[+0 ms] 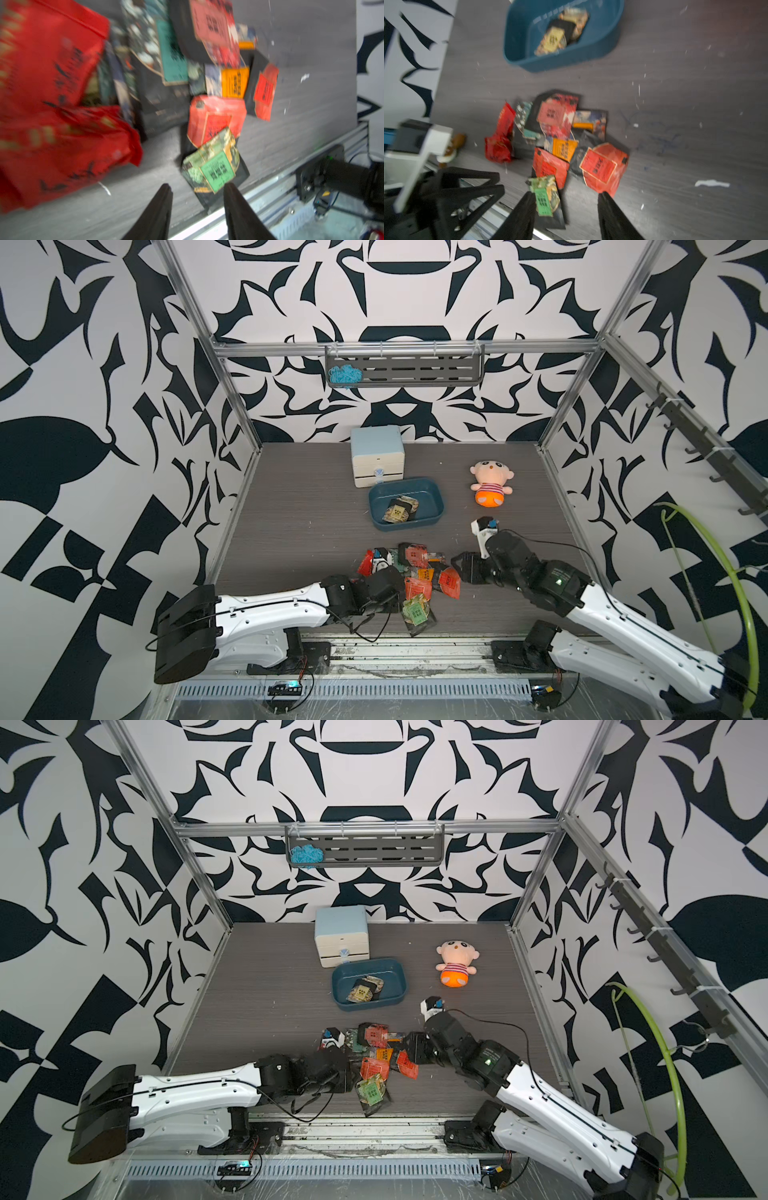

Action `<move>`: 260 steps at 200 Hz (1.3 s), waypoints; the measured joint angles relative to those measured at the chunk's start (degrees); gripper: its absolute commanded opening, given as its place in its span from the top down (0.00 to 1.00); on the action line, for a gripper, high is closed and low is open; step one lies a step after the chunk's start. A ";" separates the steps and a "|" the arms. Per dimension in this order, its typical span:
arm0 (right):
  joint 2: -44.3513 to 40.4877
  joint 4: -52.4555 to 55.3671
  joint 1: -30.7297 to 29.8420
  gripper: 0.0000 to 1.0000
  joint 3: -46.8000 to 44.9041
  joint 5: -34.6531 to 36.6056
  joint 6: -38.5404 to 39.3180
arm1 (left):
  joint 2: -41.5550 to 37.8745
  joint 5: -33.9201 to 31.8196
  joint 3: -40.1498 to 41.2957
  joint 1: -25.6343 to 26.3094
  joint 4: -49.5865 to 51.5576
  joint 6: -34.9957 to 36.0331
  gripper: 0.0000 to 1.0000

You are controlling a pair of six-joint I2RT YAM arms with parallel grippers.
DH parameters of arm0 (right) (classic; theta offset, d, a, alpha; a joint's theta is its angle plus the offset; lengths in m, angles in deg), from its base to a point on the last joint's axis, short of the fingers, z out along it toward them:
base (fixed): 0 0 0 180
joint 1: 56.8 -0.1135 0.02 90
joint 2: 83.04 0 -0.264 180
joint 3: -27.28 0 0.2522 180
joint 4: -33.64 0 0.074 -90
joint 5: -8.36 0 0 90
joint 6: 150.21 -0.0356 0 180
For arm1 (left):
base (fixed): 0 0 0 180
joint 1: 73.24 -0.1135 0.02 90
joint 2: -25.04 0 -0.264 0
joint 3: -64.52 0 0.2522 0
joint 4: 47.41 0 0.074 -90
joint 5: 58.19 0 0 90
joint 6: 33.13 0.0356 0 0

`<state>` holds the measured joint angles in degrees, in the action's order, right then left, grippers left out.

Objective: Put the tea bags into the storage box
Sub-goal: Pick up the tea bag from the center of the board.

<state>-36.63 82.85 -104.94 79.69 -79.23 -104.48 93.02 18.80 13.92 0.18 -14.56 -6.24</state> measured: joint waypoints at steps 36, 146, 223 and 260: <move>0.39 -0.44 -7.30 0.54 -5.84 1.22 -5.75 | 1.70 -0.59 -0.02 5.49 -0.48 -3.39 0.63; 6.14 -14.32 -17.27 0.54 -14.21 2.67 -16.55 | 13.97 -1.05 -0.02 7.58 -8.72 -11.06 0.77; 12.28 -21.92 -19.21 0.55 -17.22 2.08 -19.85 | 17.16 -2.38 -0.11 7.61 -11.06 -14.95 0.76; 15.02 -25.31 -20.65 0.61 -17.75 1.68 -20.96 | 17.46 -3.04 -0.11 7.65 -11.52 -16.50 0.76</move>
<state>-21.61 57.54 -125.59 61.94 -77.54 -125.44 110.49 15.76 13.81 7.83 -26.08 -22.74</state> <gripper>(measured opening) 0.410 0.237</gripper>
